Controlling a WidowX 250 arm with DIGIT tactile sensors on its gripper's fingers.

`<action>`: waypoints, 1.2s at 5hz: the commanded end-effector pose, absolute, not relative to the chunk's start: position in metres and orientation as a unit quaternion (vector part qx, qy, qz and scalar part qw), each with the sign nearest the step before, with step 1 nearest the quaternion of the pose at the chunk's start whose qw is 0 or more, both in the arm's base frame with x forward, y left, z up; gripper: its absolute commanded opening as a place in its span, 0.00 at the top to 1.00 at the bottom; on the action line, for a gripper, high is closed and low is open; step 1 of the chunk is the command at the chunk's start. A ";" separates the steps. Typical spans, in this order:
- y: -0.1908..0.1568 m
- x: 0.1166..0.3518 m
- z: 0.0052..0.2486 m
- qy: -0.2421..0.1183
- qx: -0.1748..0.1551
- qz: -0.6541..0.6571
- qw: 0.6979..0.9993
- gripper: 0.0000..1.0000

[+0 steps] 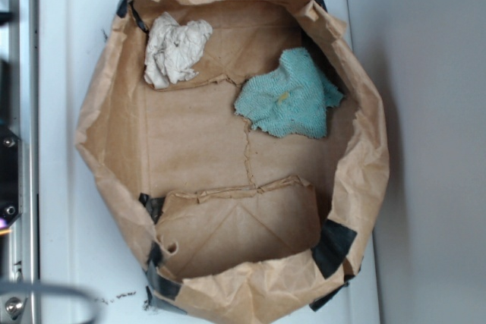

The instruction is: Grab the white paper.

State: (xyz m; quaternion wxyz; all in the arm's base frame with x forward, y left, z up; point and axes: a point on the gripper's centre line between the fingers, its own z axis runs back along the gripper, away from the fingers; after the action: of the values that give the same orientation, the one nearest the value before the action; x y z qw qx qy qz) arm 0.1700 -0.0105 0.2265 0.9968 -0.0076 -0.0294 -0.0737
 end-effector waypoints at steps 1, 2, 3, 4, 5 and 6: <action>0.004 0.219 0.227 -0.019 -0.023 -0.119 0.992 0.00; 0.004 0.219 0.227 -0.019 -0.023 -0.119 0.992 0.00; 0.023 0.247 0.182 -0.064 0.010 -0.241 0.968 0.00; 0.045 0.269 0.137 -0.028 -0.034 -0.315 0.948 0.00; 0.058 0.262 0.109 -0.020 -0.048 -0.333 0.941 0.00; 0.065 0.239 0.092 0.002 -0.050 -0.328 0.943 0.00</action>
State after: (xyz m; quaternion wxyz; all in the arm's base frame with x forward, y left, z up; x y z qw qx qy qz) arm 0.2377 0.0635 0.0806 0.9409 -0.0682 0.0252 -0.3308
